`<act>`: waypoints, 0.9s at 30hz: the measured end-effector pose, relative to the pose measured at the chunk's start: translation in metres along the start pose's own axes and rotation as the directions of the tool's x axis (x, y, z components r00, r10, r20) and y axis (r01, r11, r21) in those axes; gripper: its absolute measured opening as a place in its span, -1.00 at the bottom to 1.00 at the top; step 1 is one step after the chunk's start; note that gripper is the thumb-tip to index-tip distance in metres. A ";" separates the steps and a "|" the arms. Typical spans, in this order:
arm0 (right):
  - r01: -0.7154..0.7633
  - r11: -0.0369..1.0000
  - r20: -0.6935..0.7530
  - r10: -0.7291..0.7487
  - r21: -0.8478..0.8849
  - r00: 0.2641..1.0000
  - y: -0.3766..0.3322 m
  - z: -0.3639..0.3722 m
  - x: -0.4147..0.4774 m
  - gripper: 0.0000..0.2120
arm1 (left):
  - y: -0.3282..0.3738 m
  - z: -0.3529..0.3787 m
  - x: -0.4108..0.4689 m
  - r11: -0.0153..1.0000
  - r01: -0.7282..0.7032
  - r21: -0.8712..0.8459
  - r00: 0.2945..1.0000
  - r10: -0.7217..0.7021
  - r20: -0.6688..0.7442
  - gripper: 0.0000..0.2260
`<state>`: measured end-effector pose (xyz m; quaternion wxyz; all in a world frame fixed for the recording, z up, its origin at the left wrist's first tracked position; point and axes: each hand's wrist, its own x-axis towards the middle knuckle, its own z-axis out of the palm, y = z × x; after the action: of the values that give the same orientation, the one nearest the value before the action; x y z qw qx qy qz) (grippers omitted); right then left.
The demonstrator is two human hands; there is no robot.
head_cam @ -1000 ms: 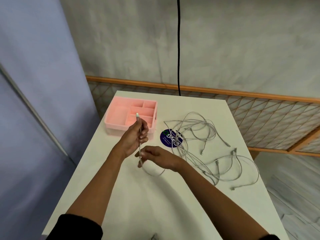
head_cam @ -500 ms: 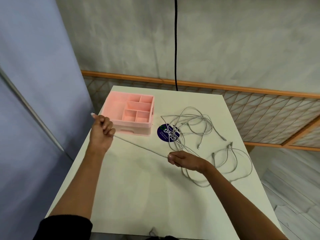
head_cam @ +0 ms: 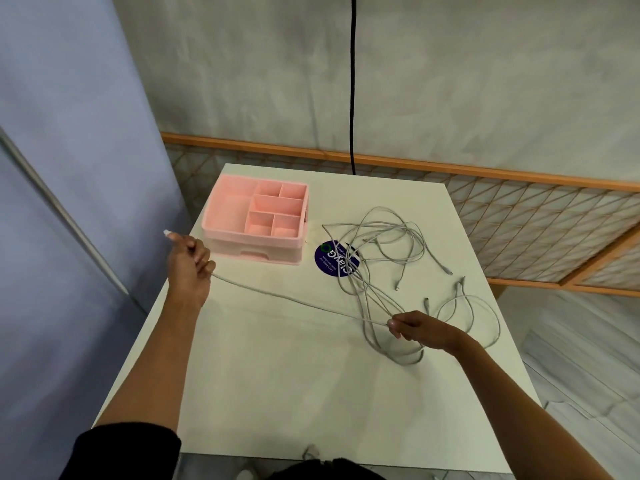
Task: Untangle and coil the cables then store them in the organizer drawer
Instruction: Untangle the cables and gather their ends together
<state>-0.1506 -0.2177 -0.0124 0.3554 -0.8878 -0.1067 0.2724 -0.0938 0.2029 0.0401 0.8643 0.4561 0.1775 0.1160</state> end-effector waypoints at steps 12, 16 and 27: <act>0.078 0.992 0.054 -0.072 -0.102 0.996 -0.058 0.007 0.023 -0.66 | -0.083 0.075 -0.073 0.482 -0.238 0.843 0.715 -0.501 0.488 -0.62; 0.093 0.994 0.018 -0.092 -0.060 0.996 -0.063 0.008 0.024 -0.66 | -0.101 0.086 -0.090 0.391 -0.219 0.894 0.542 -0.713 0.445 -0.56; 0.032 0.999 -0.085 -0.033 -0.022 0.996 -0.015 0.001 -0.003 -0.68 | -0.057 0.059 -0.056 0.338 -0.342 0.877 0.676 -0.560 0.480 -0.69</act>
<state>-0.1537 -0.2076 -0.0015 0.3546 -0.9004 -0.1087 0.2274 -0.1184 0.1067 0.0347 0.4378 0.8518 -0.1140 -0.2641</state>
